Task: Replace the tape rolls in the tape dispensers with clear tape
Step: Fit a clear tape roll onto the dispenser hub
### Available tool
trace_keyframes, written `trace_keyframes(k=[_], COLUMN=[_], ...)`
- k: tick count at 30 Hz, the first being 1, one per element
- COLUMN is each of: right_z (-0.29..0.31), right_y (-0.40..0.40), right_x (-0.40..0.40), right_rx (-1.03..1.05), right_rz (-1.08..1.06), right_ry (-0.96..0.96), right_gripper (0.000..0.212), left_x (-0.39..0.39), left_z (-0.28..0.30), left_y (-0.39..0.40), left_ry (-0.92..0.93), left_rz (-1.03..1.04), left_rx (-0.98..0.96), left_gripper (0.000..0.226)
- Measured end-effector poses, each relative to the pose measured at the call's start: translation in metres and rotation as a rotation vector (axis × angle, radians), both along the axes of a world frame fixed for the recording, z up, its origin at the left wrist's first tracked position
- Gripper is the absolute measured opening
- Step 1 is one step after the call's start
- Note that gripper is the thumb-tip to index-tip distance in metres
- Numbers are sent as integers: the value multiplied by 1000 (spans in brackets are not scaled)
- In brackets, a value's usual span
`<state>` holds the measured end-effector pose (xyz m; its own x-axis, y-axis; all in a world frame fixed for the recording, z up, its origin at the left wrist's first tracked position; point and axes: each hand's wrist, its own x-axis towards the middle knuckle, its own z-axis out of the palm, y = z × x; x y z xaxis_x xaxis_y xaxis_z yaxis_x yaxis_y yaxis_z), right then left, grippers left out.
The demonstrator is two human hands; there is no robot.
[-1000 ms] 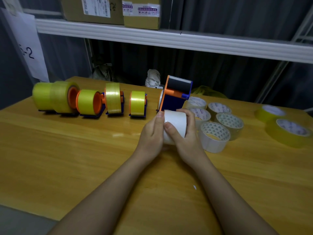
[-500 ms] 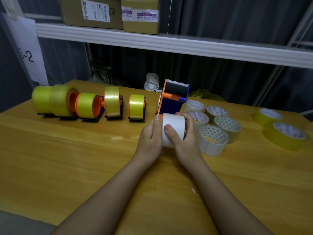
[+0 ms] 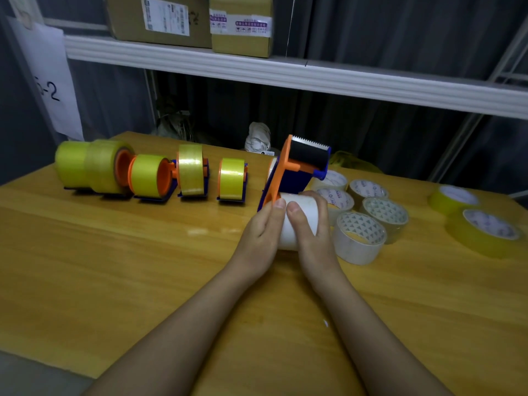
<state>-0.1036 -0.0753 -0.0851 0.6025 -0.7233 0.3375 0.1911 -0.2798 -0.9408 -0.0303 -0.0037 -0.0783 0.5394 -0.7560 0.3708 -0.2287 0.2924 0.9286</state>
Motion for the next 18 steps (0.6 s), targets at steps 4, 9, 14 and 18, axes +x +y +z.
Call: trace_keyframes(k=[4,9,14,18], right_z=[0,-5,-6,-3], right_y=[0,0,-6,-5], right_x=[0,-1,-8,-5], right_rx=[-83,-248,-464,-346], right_rz=[-31,-89,-164,-129], right_ry=[-43,1,32,-35], right_gripper=[42,43,55,51], left_x=[-4,-4,1,1], left_z=[3,4,11,12], left_y=[-2,-2,-1,0], left_ry=[60,150,238,145], left_rz=[52,155,207,244], left_rx=[-6,0,24,-13], left_gripper=[30,36,39,38])
